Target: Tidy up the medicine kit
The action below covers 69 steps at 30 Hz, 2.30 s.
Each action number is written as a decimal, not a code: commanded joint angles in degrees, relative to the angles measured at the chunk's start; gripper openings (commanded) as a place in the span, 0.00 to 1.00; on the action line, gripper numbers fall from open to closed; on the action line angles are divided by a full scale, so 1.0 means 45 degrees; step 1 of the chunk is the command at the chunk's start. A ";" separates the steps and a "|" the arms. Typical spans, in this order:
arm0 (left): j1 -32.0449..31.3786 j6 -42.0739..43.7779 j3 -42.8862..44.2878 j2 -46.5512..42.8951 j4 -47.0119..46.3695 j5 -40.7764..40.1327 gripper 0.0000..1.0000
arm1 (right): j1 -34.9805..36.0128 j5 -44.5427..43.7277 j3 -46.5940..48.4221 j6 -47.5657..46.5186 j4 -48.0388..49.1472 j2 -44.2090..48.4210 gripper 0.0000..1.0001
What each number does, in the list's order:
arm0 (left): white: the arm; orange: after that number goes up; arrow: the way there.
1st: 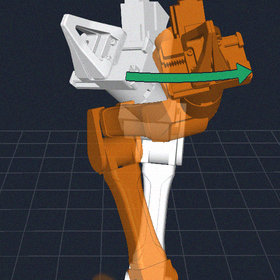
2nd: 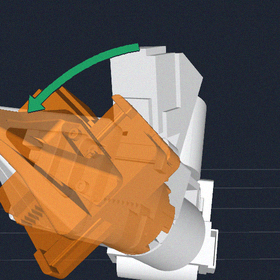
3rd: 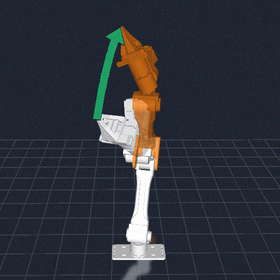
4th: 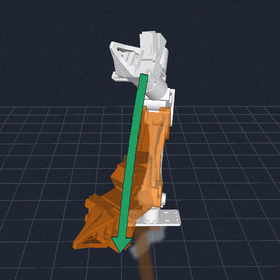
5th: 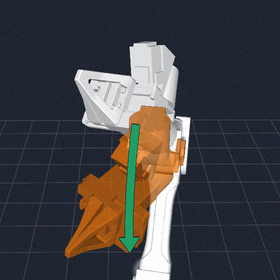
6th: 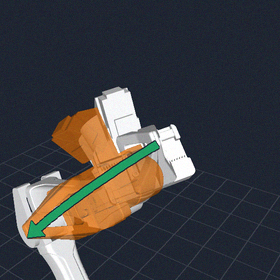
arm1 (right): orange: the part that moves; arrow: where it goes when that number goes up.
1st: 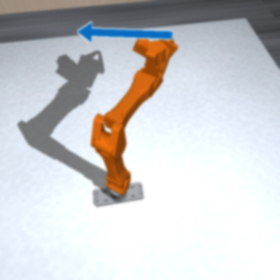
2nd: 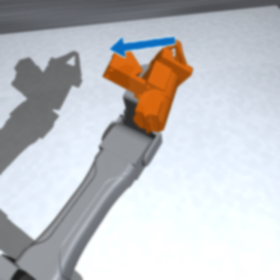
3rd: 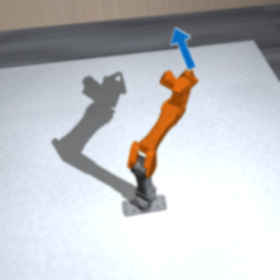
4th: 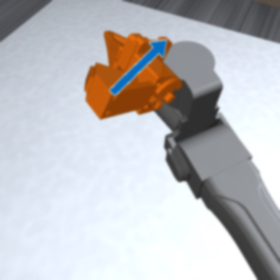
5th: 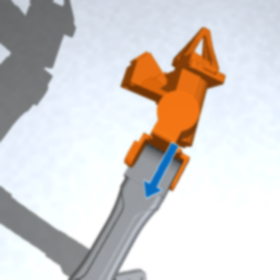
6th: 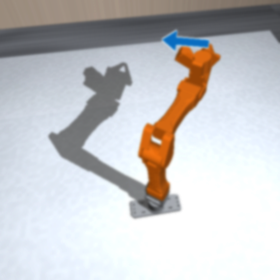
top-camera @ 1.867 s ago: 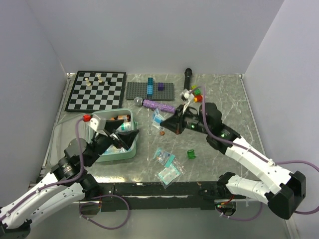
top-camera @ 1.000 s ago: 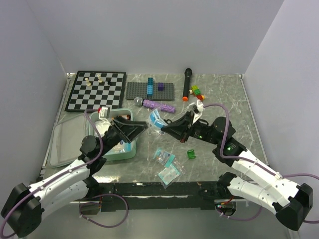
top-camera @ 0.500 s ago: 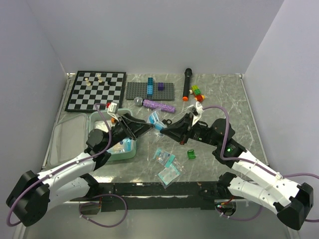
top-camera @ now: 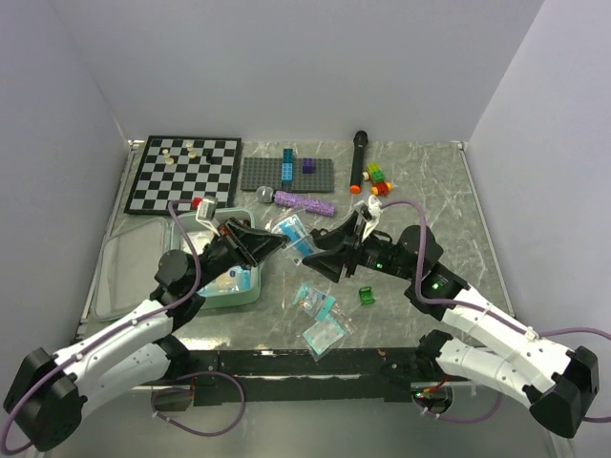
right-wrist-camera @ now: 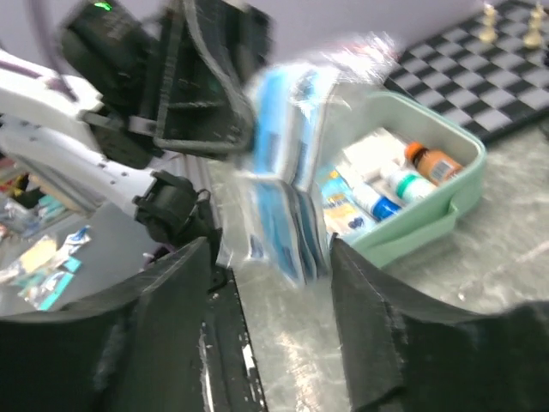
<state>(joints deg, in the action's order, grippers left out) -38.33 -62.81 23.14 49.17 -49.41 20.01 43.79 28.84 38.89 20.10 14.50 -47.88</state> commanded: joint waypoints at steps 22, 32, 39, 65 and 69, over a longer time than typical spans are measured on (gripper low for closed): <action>0.6343 0.8564 0.7301 0.2021 1.9163 -0.2421 0.01 | 0.0073 -0.2835 0.0459 -0.0716 -0.4199 0.0033 0.86; 0.7578 0.9523 0.7320 0.4384 1.8930 -0.2005 0.01 | 0.0073 -0.2327 -0.0186 -0.0813 -0.3965 0.0229 0.86; 0.7911 0.9542 0.7279 0.5497 1.8264 -0.3078 0.01 | 0.0073 -0.2171 -0.0538 -0.0853 -0.3653 0.0386 0.86; 0.8361 0.8782 0.8745 0.5952 1.8772 -0.5362 0.48 | 0.0054 -0.2229 -0.0401 -0.0794 -0.3672 -0.0122 0.87; 0.8341 0.8314 0.8980 0.4780 1.8812 -0.5756 0.52 | 0.0054 -0.2151 -0.0382 -0.0755 -0.3711 -0.0181 0.87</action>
<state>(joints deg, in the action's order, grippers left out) -0.93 -22.46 59.90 77.54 35.38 -2.39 43.88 18.63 36.25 16.84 -3.92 -48.73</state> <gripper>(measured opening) 0.511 0.871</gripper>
